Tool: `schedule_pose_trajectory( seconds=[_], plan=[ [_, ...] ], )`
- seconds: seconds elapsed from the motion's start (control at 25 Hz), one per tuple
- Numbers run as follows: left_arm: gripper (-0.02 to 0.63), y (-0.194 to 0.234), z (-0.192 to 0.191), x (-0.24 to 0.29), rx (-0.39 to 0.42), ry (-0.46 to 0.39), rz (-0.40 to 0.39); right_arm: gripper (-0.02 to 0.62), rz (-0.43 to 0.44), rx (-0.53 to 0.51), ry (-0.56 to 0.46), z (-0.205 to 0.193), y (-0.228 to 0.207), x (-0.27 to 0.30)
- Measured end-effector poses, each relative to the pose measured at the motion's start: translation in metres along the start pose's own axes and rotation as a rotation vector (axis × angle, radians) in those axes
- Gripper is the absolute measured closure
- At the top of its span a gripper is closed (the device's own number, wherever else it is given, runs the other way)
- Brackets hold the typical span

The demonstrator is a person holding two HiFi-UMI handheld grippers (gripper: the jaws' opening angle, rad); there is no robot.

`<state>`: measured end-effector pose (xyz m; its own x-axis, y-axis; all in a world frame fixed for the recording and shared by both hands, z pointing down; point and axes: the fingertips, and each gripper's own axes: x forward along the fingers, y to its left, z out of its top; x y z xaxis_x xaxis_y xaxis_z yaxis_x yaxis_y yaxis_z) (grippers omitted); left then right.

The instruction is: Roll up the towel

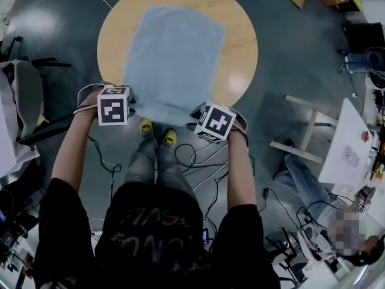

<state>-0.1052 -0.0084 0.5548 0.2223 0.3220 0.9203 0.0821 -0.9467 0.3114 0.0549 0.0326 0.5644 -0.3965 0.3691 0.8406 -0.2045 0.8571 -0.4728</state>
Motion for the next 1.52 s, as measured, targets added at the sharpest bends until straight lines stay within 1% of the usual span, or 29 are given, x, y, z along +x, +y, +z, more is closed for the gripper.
schedule_pose_trajectory(
  seconds=[0.08,0.16,0.2,0.28,0.32,0.36,0.48,0.6,0.8,0.96,1.04,1.12,1.2,1.32,1.44,1.52],
  plan=[
    [0.517,0.016,0.002,0.000,0.015,0.000,0.073,0.508,-0.058,-0.004,-0.004,0.003,-0.013,-0.002],
    [0.508,0.032,0.005,-0.002,0.033,-0.005,0.148,0.488,-0.162,-0.049,-0.034,0.009,-0.029,-0.008],
    [0.494,0.038,0.007,-0.004,0.040,-0.010,0.182,0.461,-0.222,-0.080,-0.055,0.012,-0.036,-0.012],
    [0.461,0.049,0.008,-0.009,0.053,-0.031,0.255,0.360,-0.342,-0.136,-0.101,0.017,-0.050,-0.020],
    [0.423,0.054,0.008,-0.012,0.057,-0.045,0.295,0.307,-0.395,-0.155,-0.125,0.019,-0.055,-0.024],
    [0.393,0.058,0.008,-0.015,0.059,-0.061,0.334,0.295,-0.441,-0.168,-0.146,0.021,-0.059,-0.028],
    [0.394,0.065,0.009,-0.028,0.062,-0.100,0.432,0.290,-0.535,-0.190,-0.186,0.024,-0.063,-0.040],
    [0.417,0.062,0.008,-0.037,0.074,-0.103,0.486,0.301,-0.582,-0.204,-0.200,0.023,-0.057,-0.046],
    [0.420,0.041,0.010,-0.049,0.093,-0.094,0.523,0.307,-0.619,-0.220,-0.203,0.021,-0.036,-0.047],
    [0.419,0.020,0.018,-0.045,0.109,-0.089,0.546,0.308,-0.642,-0.241,-0.183,0.017,-0.020,-0.040],
    [0.399,0.013,0.018,-0.037,0.117,-0.074,0.560,0.307,-0.651,-0.243,-0.179,0.019,-0.015,-0.033],
    [0.379,0.012,0.018,-0.030,0.145,-0.034,0.604,0.281,-0.677,-0.251,-0.176,0.023,-0.012,-0.025],
    [0.368,0.017,0.018,-0.025,0.165,0.001,0.661,0.272,-0.722,-0.251,-0.177,0.027,-0.015,-0.020],
    [0.364,0.027,0.016,-0.019,0.147,0.012,0.708,0.279,-0.760,-0.226,-0.161,0.025,-0.026,-0.010],
    [0.364,0.040,0.012,-0.014,0.139,0.025,0.708,0.292,-0.773,-0.211,-0.140,0.028,-0.043,-0.009],
    [0.365,0.049,0.012,-0.011,0.146,0.034,0.691,0.322,-0.779,-0.231,-0.110,0.029,-0.055,-0.009]
  ],
)
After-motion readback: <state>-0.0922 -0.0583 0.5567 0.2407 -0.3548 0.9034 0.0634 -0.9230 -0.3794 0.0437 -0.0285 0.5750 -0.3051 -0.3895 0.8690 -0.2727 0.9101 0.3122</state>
